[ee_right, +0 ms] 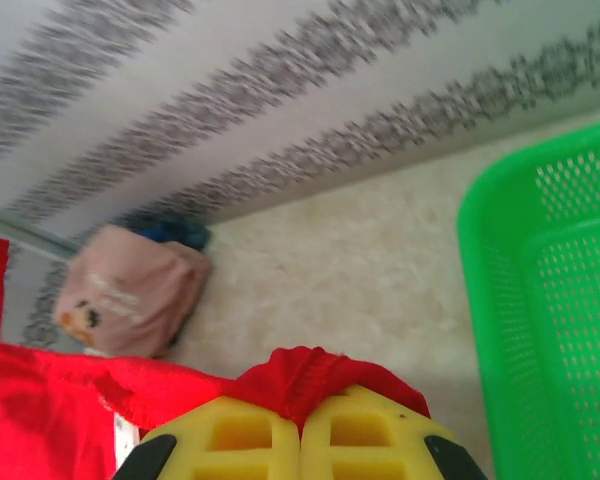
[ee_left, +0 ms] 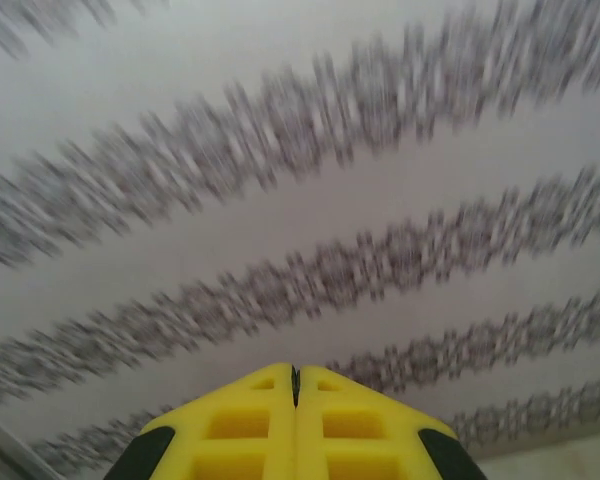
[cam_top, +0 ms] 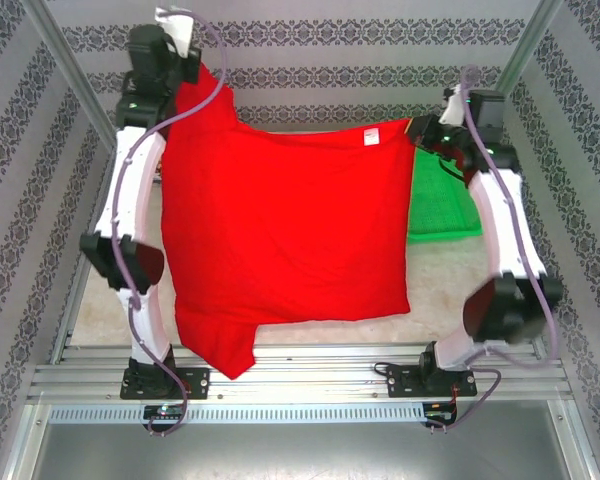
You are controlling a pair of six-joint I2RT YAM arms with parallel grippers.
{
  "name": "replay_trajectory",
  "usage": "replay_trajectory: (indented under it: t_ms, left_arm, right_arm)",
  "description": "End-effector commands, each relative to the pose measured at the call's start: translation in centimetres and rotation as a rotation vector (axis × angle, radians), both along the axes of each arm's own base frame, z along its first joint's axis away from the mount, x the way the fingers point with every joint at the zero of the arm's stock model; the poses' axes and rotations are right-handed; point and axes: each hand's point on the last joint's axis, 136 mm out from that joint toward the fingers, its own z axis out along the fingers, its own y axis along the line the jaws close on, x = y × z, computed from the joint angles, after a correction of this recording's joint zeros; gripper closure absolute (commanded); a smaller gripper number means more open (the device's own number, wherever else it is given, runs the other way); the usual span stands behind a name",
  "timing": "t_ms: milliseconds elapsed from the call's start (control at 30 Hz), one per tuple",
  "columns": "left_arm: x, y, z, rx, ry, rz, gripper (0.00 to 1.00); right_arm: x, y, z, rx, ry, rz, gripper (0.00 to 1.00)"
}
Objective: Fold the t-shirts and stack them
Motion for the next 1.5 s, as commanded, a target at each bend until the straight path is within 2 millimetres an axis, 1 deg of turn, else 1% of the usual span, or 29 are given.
replay_trajectory:
  t_ms: [0, 33, 100, 133, 233, 300, 333, 400, 467, 567, 733, 833, 967, 1033, 1067, 1100, 1133, 1167, 1200, 1267, 1367, 1467]
  left_arm:
    - [3.4, 0.4, -2.0, -0.038, -0.051, -0.014, 1.00]
    - [4.8, 0.5, -4.2, -0.040, -0.025, -0.002, 1.00]
    - [7.0, 0.8, -7.8, -0.059, 0.009, -0.003, 1.00]
    - [7.9, 0.9, -9.5, -0.063, 0.025, -0.001, 1.00]
    - [9.9, 1.7, -13.5, -0.069, 0.048, 0.023, 1.00]
    - [10.6, 2.5, -15.6, -0.072, 0.058, 0.047, 1.00]
    - [10.9, 2.8, -16.5, -0.078, 0.066, 0.050, 1.00]
    - [11.3, 3.6, -17.9, -0.090, 0.077, 0.062, 1.00]
    - [11.6, 4.3, -18.8, -0.095, 0.077, 0.080, 1.00]
    - [11.9, 5.0, -19.1, -0.108, 0.062, 0.097, 1.00]
    - [12.3, 4.9, -18.5, -0.144, 0.018, 0.080, 1.00]
    - [12.3, 5.2, -18.2, -0.167, 0.006, 0.092, 1.00]
    - [11.7, 4.9, -17.5, -0.196, 0.011, 0.069, 1.00]
    - [10.7, 4.4, -16.6, -0.214, -0.014, 0.034, 1.00]
    - [10.1, 4.4, -15.9, -0.221, -0.045, 0.029, 1.00]
    - [9.1, 4.6, -15.5, -0.236, -0.078, 0.032, 1.00]
    - [8.1, 4.8, -14.9, -0.263, -0.114, 0.029, 1.00]
    - [7.2, 5.0, -14.6, -0.282, -0.137, 0.019, 1.00]
    - [6.2, 5.2, -15.1, -0.302, -0.141, 0.014, 1.00]
    - [4.7, 5.1, -14.7, -0.305, -0.176, 0.000, 1.00]
    - [2.8, 4.7, -15.2, -0.321, -0.155, -0.014, 1.00]
    - [0.6, 4.4, -14.8, -0.349, -0.206, -0.036, 1.00]
  right_arm:
    - [4.7, -0.9, -3.7, -0.031, 0.017, -0.021, 1.00]
    - [6.2, -0.9, -5.4, -0.039, 0.047, -0.030, 1.00]
    - [8.6, -0.6, -7.7, -0.050, 0.087, -0.023, 1.00]
    - [9.7, -0.6, -9.3, -0.058, 0.119, -0.026, 1.00]
    - [12.8, -0.4, -11.5, -0.078, 0.151, -0.031, 1.00]
    - [14.2, -0.1, -13.1, -0.100, 0.177, -0.026, 1.00]
    - [14.9, 0.0, -13.6, -0.116, 0.180, -0.027, 1.00]
    - [16.1, 0.2, -14.7, -0.138, 0.190, -0.023, 1.00]
    - [17.0, 0.3, -15.6, -0.133, 0.205, -0.024, 1.00]
    - [18.2, 0.4, -16.1, -0.129, 0.191, -0.035, 1.00]
    - [19.8, 0.4, -16.9, -0.108, 0.150, -0.052, 1.00]
    - [20.3, 0.5, -17.2, -0.111, 0.128, -0.050, 1.00]
    - [20.3, 0.8, -17.7, -0.113, 0.123, -0.027, 1.00]
    - [20.0, 1.0, -17.5, -0.112, 0.118, -0.018, 1.00]
    - [19.8, 1.2, -16.8, -0.112, 0.097, -0.014, 1.00]
    - [19.6, 1.2, -16.5, -0.115, 0.080, -0.015, 1.00]
    - [19.4, 1.2, -15.8, -0.125, 0.055, -0.019, 1.00]
    - [19.1, 1.2, -15.6, -0.135, 0.043, -0.019, 1.00]
    - [18.8, 1.3, -15.5, -0.144, 0.036, -0.017, 1.00]
    - [18.2, 1.7, -15.5, -0.151, 0.041, -0.002, 1.00]
    - [17.2, 2.9, -15.7, -0.166, 0.041, 0.033, 1.00]
    - [16.1, 4.3, -16.2, -0.214, 0.047, 0.062, 1.00]
